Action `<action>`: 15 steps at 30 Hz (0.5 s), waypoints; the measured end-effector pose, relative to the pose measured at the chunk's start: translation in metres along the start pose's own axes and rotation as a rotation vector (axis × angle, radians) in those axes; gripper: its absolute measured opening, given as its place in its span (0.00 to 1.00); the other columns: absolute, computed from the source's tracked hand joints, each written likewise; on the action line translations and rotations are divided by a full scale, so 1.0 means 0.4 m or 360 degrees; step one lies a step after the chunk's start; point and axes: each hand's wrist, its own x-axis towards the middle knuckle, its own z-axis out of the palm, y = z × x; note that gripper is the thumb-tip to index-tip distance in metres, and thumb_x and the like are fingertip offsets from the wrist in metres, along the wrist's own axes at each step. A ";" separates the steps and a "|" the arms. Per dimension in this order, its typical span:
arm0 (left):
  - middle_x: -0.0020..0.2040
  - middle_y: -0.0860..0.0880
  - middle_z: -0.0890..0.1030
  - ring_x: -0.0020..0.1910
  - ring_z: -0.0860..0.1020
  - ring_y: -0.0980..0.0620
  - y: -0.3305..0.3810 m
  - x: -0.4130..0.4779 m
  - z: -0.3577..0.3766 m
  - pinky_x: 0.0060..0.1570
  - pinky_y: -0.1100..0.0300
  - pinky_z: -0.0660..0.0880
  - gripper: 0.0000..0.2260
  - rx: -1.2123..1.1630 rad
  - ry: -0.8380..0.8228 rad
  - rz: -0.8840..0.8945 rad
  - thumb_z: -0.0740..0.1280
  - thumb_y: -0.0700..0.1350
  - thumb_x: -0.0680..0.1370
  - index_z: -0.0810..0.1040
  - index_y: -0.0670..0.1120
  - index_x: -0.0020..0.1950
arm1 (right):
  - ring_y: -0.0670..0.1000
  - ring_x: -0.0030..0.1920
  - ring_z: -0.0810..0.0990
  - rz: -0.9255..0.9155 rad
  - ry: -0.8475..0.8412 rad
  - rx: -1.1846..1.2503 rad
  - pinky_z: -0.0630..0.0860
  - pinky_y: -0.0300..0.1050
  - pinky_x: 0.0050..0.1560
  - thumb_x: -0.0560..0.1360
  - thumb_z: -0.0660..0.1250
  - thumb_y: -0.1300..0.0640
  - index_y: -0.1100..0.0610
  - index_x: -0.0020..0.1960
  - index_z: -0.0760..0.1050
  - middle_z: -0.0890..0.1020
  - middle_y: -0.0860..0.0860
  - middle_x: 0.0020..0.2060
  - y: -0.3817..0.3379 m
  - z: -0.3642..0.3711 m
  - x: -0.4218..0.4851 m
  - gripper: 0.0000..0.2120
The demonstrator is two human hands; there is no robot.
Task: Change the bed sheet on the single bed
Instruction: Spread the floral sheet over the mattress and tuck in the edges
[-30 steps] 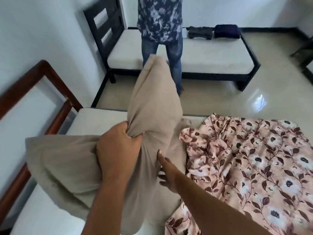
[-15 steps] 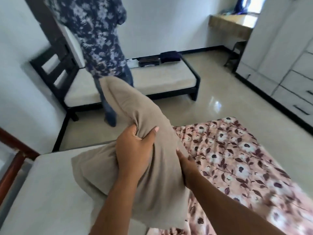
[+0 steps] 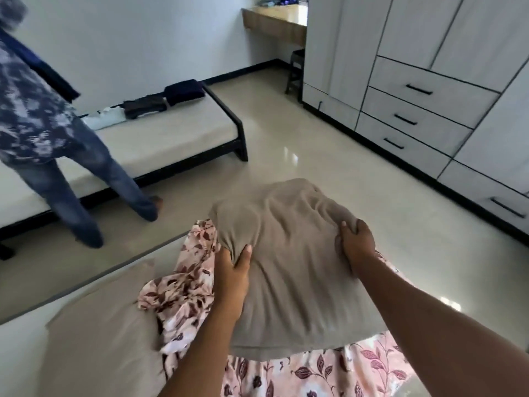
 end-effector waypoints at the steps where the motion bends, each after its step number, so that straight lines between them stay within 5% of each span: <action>1: 0.61 0.40 0.78 0.63 0.75 0.41 -0.025 0.005 0.037 0.67 0.49 0.70 0.19 0.0061 -0.0025 -0.0017 0.69 0.53 0.79 0.77 0.40 0.60 | 0.62 0.50 0.80 -0.0065 0.0022 -0.0100 0.76 0.52 0.52 0.80 0.63 0.47 0.52 0.52 0.74 0.81 0.54 0.46 0.017 -0.015 0.036 0.08; 4: 0.65 0.37 0.74 0.66 0.72 0.38 -0.135 0.001 0.172 0.66 0.54 0.67 0.18 0.0221 -0.0287 -0.0261 0.66 0.46 0.82 0.72 0.36 0.67 | 0.64 0.59 0.78 -0.0093 -0.0144 -0.0543 0.74 0.53 0.58 0.81 0.60 0.45 0.55 0.68 0.71 0.79 0.60 0.59 0.116 -0.039 0.178 0.20; 6: 0.69 0.44 0.73 0.67 0.73 0.41 -0.232 -0.014 0.231 0.68 0.52 0.69 0.24 0.0272 -0.0601 -0.0497 0.64 0.40 0.82 0.63 0.45 0.78 | 0.64 0.71 0.71 0.0160 -0.0540 -0.1023 0.70 0.55 0.69 0.80 0.61 0.40 0.55 0.80 0.57 0.70 0.64 0.72 0.196 -0.041 0.225 0.34; 9: 0.55 0.48 0.80 0.50 0.79 0.45 -0.363 -0.059 0.291 0.55 0.44 0.78 0.32 0.0099 -0.0998 -0.1012 0.62 0.37 0.81 0.56 0.60 0.79 | 0.60 0.78 0.62 0.0346 -0.0917 -0.1382 0.61 0.48 0.75 0.82 0.62 0.43 0.65 0.81 0.51 0.62 0.62 0.78 0.336 -0.027 0.205 0.39; 15: 0.69 0.47 0.77 0.63 0.77 0.48 -0.415 -0.151 0.248 0.64 0.47 0.75 0.28 0.0186 -0.1027 -0.1018 0.66 0.44 0.82 0.59 0.51 0.80 | 0.61 0.76 0.65 0.0106 -0.1146 -0.1523 0.64 0.48 0.72 0.83 0.59 0.40 0.62 0.81 0.51 0.67 0.65 0.75 0.414 0.110 0.023 0.38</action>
